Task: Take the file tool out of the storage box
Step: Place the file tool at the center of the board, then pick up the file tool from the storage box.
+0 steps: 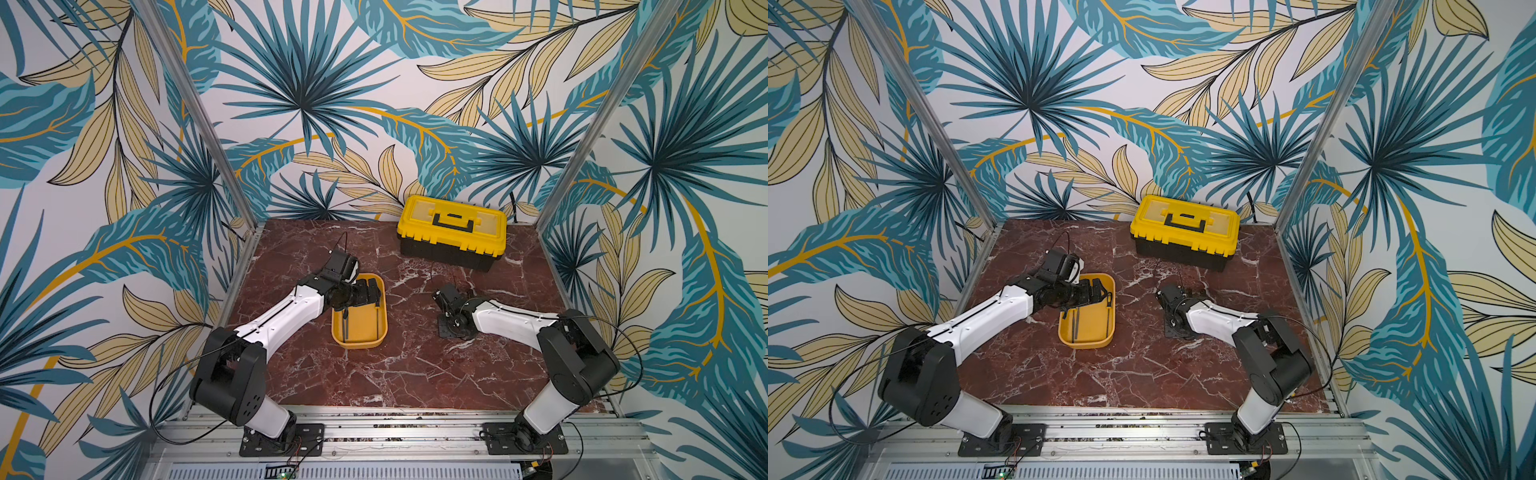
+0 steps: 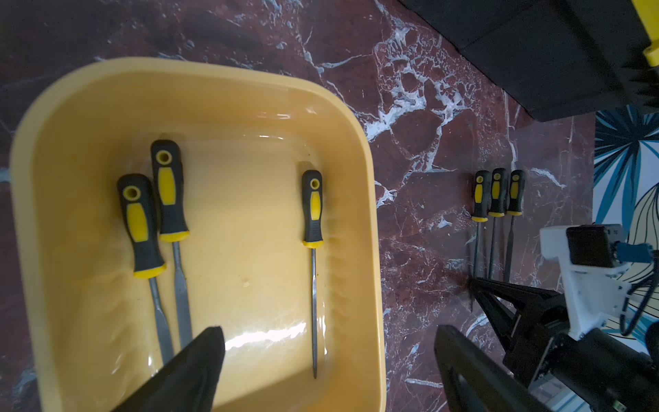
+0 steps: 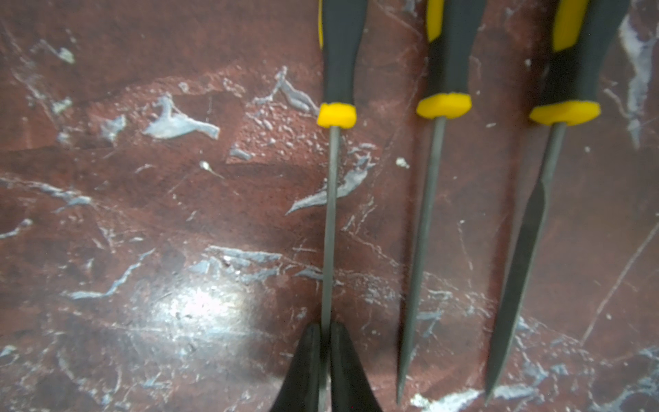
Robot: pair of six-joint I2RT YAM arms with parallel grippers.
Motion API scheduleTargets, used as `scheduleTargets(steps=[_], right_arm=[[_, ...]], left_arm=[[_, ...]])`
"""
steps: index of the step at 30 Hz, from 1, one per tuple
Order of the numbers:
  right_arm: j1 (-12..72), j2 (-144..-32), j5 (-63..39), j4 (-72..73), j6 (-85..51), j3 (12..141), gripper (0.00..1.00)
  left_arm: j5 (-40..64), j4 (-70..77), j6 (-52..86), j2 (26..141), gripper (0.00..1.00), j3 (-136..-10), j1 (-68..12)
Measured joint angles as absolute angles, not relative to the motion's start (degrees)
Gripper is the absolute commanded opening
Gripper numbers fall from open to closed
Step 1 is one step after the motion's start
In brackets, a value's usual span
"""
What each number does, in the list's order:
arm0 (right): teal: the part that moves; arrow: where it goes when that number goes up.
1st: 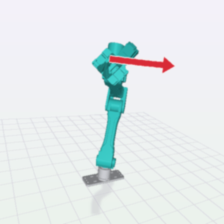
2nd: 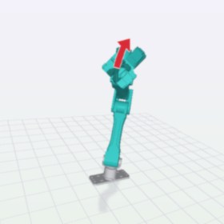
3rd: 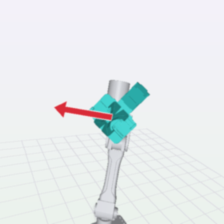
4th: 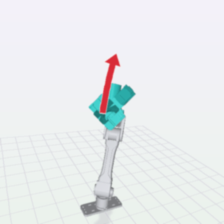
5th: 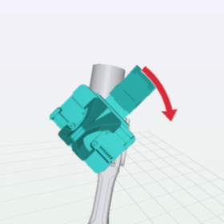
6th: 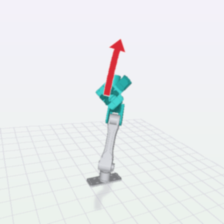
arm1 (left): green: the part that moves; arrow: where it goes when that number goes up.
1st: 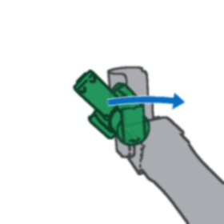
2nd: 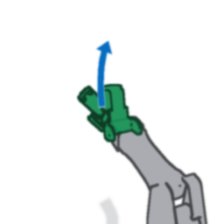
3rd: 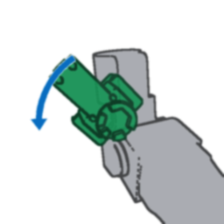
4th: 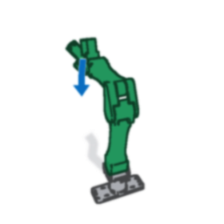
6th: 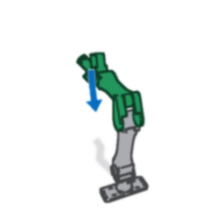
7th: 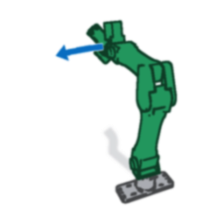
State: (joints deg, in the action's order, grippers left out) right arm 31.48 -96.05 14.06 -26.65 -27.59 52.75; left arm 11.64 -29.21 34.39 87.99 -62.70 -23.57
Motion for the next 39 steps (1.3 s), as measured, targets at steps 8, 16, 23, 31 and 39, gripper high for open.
scheduleTargets(steps=[8,16,23,31,39], right_arm=[[31.48,-96.03,13.58,-26.96,-26.59,54.04,0.24],[31.48,-88.73,11.2,-28.34,-25.3,54.61,0.55],[31.48,-77.71,8.01,-29.36,-25.39,53.56,0.91],[31.48,-72.36,7.62,-30.26,-25.93,51.59,0.99],[31.48,-72.36,7.64,-30.57,-26.3,49.84,1.0]], left_arm=[[10.04,-29.12,33.82,90.5,0.92,-62.7,-23.97],[8.38,-29.19,33.32,94.15,0.85,-63.16,-25.1],[5.85,-29.71,32.77,99.04,0.79,-66.57,-26.46],[2.42,-31.88,32.38,104.4,0.7,-72.2,-27.81],[-0.95,-34.0,32.34,107.83,0.62,-76.4,-28.8]])
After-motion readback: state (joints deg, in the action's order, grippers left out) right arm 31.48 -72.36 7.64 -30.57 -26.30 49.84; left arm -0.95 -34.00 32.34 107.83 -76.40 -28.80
